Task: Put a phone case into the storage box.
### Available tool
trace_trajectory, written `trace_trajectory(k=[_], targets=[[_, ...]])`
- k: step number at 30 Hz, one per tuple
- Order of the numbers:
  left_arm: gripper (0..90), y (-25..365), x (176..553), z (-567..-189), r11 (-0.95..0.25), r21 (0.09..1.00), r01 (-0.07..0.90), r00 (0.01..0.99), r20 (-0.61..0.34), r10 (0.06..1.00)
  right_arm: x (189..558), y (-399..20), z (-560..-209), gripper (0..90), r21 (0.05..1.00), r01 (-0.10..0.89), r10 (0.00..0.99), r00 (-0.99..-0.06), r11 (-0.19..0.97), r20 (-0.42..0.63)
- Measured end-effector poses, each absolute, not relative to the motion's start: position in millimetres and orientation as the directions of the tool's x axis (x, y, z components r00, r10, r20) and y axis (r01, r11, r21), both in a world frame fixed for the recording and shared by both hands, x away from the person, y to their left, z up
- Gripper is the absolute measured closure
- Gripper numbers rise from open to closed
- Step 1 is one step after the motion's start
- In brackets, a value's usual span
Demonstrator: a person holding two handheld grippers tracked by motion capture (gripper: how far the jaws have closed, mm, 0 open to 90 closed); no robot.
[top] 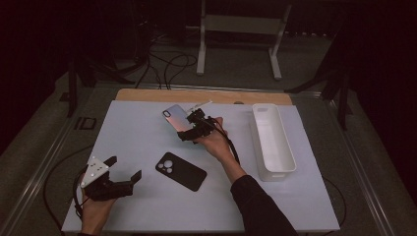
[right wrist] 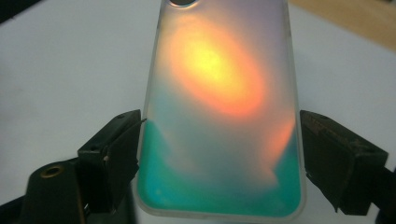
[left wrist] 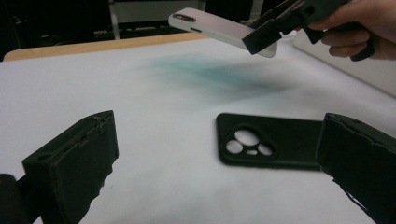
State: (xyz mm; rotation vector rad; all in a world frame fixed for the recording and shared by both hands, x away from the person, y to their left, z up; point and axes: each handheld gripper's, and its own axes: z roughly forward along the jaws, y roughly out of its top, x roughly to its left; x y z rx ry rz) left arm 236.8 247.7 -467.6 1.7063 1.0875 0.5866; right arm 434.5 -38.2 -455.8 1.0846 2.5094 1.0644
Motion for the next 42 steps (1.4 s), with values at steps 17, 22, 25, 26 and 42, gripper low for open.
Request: trace_trajectory(k=[17,22,25,26,42], targets=[[0.0,209.2,268.5,-429.8,-0.165,0.907,0.387,0.514,-0.064,0.855,394.4,-81.7,-416.9,16.7,0.816,0.439,0.705,-0.707,0.376,0.056],[0.0,200.5,281.3,-416.5,-0.161,0.910,0.382,0.523,-0.070,0.849,384.1,-92.1,-410.8,16.7,0.839,0.413,0.708,-0.704,0.353,0.048],[0.6,196.1,288.8,-409.1,-0.144,0.914,0.380,0.524,-0.084,0.847,379.4,-96.7,-408.7,16.7,0.851,0.401,0.706,-0.706,0.341,0.050],[0.6,193.9,291.2,-407.2,-0.139,0.914,0.381,0.527,-0.091,0.845,377.6,-98.0,-408.5,16.7,0.854,0.399,0.705,-0.707,0.332,0.056],[12.8,157.9,323.6,-383.1,-0.099,0.910,0.402,0.562,-0.159,0.811,349.0,-99.1,-404.1,16.7,0.906,0.320,0.680,-0.732,0.278,0.050]])
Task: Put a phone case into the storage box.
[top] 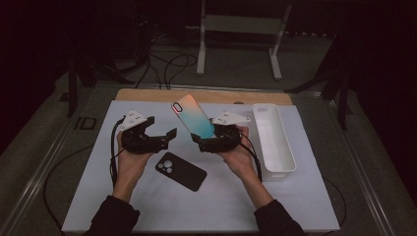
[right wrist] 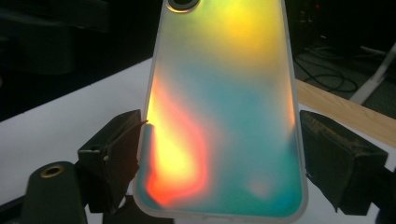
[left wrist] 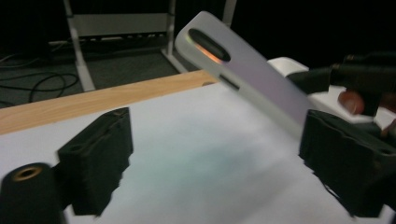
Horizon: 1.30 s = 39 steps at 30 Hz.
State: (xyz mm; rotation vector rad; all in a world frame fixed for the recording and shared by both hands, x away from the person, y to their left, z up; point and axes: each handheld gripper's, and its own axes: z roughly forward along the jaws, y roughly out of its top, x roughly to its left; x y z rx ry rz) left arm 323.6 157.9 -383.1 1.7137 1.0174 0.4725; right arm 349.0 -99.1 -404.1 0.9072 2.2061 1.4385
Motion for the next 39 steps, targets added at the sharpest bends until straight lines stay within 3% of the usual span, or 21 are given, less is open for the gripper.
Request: trace_trajectory(k=[15,31,39], targets=[[35.8,121.9,334.4,-379.4,-0.076,0.891,0.448,0.594,-0.234,0.770,333.1,-91.7,-403.8,16.7,0.942,0.235,0.652,-0.758,0.239,0.023],[81.8,107.4,330.5,-382.8,-0.088,0.896,0.436,0.675,-0.261,0.690,326.2,-82.7,-408.8,16.8,0.954,0.193,0.669,-0.743,0.231,-0.012],[86.0,105.5,327.7,-382.3,-0.106,0.900,0.422,0.677,-0.235,0.698,327.3,-79.2,-409.9,16.1,0.949,0.205,0.665,-0.747,0.238,-0.005]])
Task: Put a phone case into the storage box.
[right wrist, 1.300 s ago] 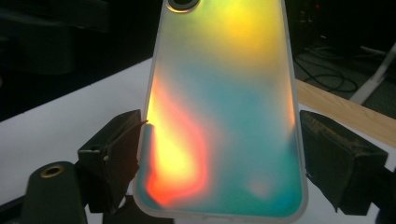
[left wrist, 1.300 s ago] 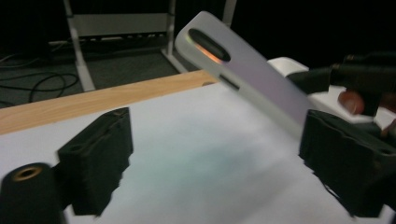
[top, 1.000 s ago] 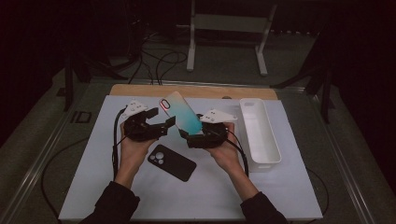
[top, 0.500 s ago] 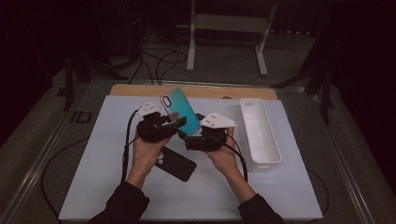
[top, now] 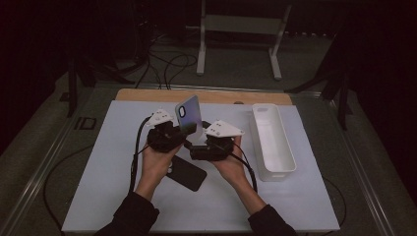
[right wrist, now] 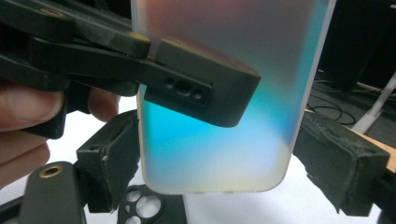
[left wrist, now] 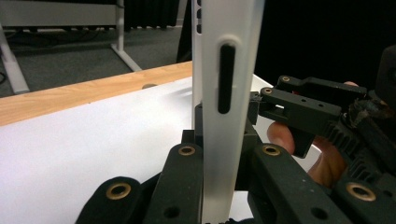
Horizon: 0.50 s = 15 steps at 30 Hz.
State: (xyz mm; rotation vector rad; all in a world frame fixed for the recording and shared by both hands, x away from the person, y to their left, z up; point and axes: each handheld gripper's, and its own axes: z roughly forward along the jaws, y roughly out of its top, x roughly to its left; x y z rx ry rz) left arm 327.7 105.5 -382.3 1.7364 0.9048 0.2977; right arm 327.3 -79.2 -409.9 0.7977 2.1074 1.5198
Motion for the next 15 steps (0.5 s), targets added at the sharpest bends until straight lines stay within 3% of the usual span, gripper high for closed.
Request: trace_trajectory(k=[15], targets=[[86.1,120.3,325.9,-378.4,-0.096,0.914,0.393,0.658,-0.207,0.724,331.7,-100.9,-408.7,12.4,0.928,0.253,0.639,-0.769,0.274,0.021]])
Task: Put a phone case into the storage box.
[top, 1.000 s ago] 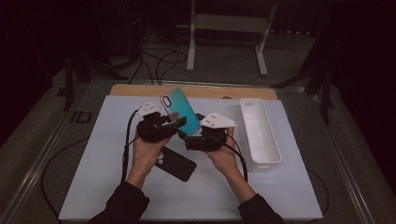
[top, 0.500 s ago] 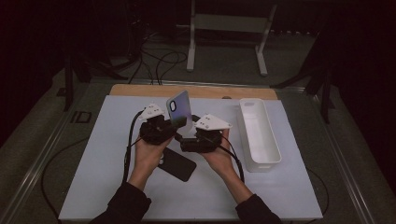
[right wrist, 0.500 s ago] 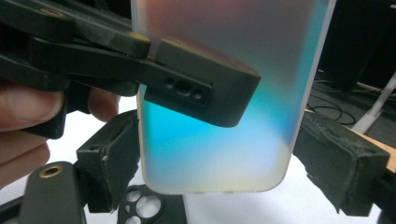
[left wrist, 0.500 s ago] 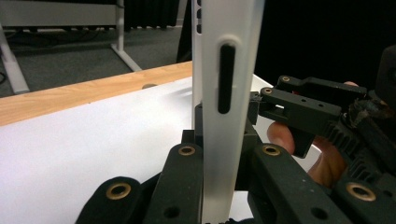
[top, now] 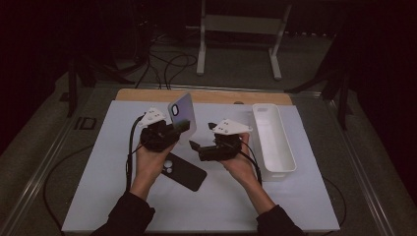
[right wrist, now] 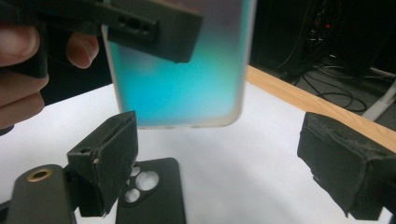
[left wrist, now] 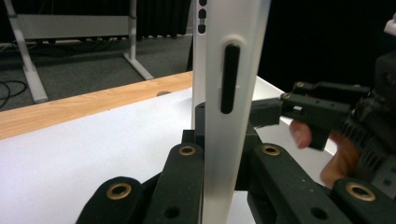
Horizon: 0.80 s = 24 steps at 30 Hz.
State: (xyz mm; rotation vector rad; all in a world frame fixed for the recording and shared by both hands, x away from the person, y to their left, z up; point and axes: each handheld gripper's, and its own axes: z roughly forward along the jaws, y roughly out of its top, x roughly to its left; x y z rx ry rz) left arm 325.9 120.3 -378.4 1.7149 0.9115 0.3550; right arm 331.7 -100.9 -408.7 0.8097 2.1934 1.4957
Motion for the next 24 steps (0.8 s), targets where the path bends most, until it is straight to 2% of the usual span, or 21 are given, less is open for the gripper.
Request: trace_trajectory(k=[12,24], targets=[[86.1,117.7,326.4,-383.6,-0.109,0.911,0.399,0.660,-0.202,0.723,334.5,-117.4,-379.6,12.3,0.941,0.237,0.648,-0.761,0.242,0.026],[86.1,110.4,324.4,-386.7,-0.132,0.910,0.393,0.667,-0.184,0.722,338.0,-101.1,-351.1,12.3,0.953,0.211,0.633,-0.773,0.218,0.026]])
